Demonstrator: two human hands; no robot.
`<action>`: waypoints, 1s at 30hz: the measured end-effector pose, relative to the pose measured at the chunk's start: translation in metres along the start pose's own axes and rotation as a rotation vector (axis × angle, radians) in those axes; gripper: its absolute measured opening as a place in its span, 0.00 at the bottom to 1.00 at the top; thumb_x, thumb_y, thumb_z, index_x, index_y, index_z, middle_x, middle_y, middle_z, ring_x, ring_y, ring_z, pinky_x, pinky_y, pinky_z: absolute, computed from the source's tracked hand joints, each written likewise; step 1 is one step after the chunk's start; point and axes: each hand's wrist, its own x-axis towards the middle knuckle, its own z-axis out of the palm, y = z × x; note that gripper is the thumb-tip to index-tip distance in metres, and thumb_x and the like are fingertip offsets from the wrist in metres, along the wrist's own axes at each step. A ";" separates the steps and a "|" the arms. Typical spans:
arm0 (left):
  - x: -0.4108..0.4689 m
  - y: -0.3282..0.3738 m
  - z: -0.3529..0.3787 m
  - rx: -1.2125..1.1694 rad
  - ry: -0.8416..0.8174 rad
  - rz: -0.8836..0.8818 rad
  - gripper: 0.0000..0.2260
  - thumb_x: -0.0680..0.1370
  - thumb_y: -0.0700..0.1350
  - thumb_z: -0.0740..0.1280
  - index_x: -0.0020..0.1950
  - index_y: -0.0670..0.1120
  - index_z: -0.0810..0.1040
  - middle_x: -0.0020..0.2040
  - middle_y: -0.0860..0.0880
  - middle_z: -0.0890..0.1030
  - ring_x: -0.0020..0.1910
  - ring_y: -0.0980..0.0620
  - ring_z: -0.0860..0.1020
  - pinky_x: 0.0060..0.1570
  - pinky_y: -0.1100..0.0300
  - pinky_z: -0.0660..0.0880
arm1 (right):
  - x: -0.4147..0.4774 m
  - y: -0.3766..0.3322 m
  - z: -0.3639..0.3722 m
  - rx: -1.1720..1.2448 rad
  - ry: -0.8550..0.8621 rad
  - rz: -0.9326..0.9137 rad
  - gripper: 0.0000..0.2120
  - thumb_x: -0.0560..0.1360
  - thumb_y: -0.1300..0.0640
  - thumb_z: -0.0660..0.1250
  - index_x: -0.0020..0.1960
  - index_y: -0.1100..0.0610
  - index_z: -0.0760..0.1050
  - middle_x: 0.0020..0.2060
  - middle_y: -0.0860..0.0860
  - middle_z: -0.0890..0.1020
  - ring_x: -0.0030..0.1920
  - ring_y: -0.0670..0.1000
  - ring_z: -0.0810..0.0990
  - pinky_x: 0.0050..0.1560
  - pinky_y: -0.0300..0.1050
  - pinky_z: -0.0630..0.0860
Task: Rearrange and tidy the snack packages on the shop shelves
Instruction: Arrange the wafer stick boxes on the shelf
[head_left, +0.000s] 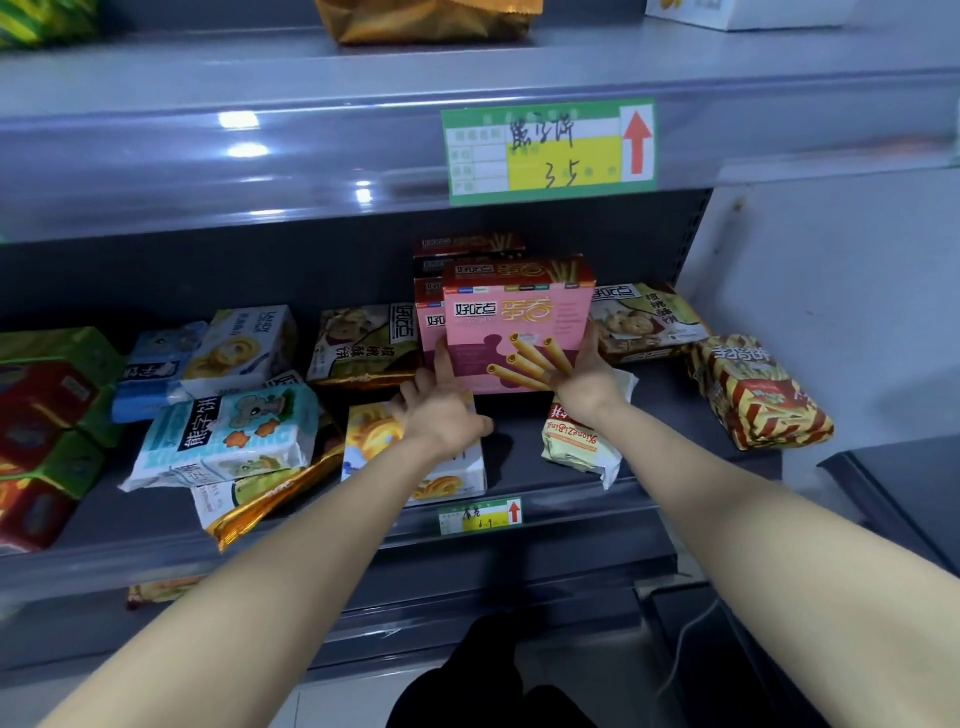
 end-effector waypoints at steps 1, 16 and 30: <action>0.000 -0.002 -0.001 -0.001 0.015 -0.006 0.50 0.69 0.50 0.71 0.76 0.50 0.36 0.67 0.43 0.61 0.67 0.41 0.61 0.65 0.49 0.58 | -0.001 -0.002 0.002 -0.013 -0.009 -0.004 0.36 0.76 0.59 0.62 0.76 0.47 0.45 0.66 0.54 0.74 0.64 0.61 0.74 0.64 0.58 0.70; 0.015 -0.033 0.002 -0.056 0.093 -0.002 0.15 0.79 0.48 0.60 0.66 0.47 0.72 0.64 0.44 0.75 0.67 0.40 0.66 0.70 0.49 0.55 | -0.001 -0.004 0.014 -0.364 -0.022 0.027 0.22 0.79 0.52 0.57 0.71 0.53 0.56 0.61 0.60 0.75 0.66 0.62 0.68 0.65 0.57 0.60; -0.004 -0.033 -0.015 -0.164 0.125 0.005 0.13 0.81 0.49 0.57 0.61 0.45 0.75 0.58 0.44 0.79 0.63 0.43 0.72 0.70 0.50 0.55 | -0.031 -0.011 0.014 -0.238 0.139 0.016 0.17 0.78 0.50 0.61 0.57 0.63 0.68 0.54 0.63 0.79 0.55 0.64 0.76 0.54 0.55 0.74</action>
